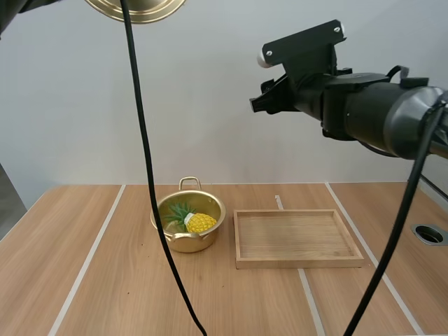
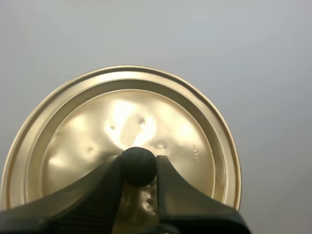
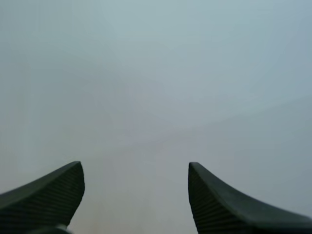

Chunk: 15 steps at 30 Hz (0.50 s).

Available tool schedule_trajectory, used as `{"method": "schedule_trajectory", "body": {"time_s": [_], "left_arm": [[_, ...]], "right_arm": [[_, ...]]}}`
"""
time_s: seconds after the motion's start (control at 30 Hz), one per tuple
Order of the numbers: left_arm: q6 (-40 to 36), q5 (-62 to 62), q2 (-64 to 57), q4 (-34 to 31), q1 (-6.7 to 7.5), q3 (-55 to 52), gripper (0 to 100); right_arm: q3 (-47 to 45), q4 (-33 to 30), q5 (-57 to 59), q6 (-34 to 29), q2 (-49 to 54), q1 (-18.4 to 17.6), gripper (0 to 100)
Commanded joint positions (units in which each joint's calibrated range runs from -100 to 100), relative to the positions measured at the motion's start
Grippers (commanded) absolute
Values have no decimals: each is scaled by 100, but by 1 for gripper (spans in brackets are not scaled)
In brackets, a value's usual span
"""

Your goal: Open the pot, put the pineapple inside, and close it

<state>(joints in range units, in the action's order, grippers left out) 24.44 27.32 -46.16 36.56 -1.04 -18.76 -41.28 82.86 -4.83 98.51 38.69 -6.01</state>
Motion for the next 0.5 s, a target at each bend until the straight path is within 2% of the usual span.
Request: {"method": "schedule_trajectory", "body": {"time_s": [0.0, 0.37, 0.43, 0.47], "left_arm": [[-27, -202, -46, 90, 1, 64, 0], [-27, -202, -46, 90, 1, 64, 0], [-27, -202, -46, 90, 1, 64, 0], [-27, -202, -46, 90, 1, 64, 0]], "right_arm": [[26, 127, 196, -11, 426, 62, 98], [-4, 176, -250, -11, 1421, 426, 97], [-44, 313, -521, -11, 1544, 444, 93], [-75, 379, -695, -11, 1594, 444, 85]]}}
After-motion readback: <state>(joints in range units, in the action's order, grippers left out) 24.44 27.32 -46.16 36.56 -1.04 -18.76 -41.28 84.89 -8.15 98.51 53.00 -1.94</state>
